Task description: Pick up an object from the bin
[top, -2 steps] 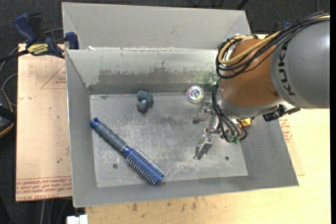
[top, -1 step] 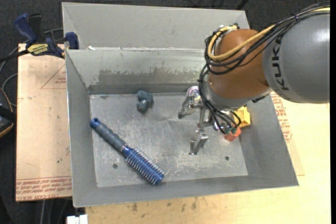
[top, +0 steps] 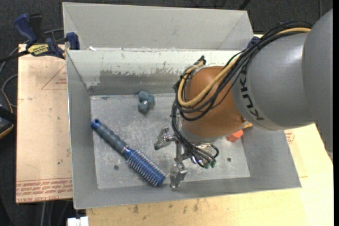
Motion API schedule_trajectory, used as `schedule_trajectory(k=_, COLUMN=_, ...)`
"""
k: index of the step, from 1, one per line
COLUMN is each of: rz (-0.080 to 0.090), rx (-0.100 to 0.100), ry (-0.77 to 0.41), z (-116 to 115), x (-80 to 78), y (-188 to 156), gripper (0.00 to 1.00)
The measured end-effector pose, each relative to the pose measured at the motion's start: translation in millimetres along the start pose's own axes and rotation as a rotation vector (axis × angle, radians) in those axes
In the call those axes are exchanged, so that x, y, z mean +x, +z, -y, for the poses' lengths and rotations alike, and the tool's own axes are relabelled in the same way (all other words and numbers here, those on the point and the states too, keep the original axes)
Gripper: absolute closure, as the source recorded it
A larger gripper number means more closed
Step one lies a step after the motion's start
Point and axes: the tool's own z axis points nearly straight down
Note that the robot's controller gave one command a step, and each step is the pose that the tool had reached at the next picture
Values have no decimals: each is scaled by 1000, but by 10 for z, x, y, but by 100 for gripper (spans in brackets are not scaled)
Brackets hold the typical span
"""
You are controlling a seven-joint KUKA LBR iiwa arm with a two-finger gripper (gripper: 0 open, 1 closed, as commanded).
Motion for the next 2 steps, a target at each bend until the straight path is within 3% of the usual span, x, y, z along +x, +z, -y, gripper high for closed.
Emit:
schedule_trajectory(k=1, rz=33, rx=7, ry=-124, z=-310, x=-139, y=474, gripper=0)
schedule_trajectory(k=2, rz=12, rx=3, ry=-583, z=-1113, x=-426, y=-322, gripper=0)
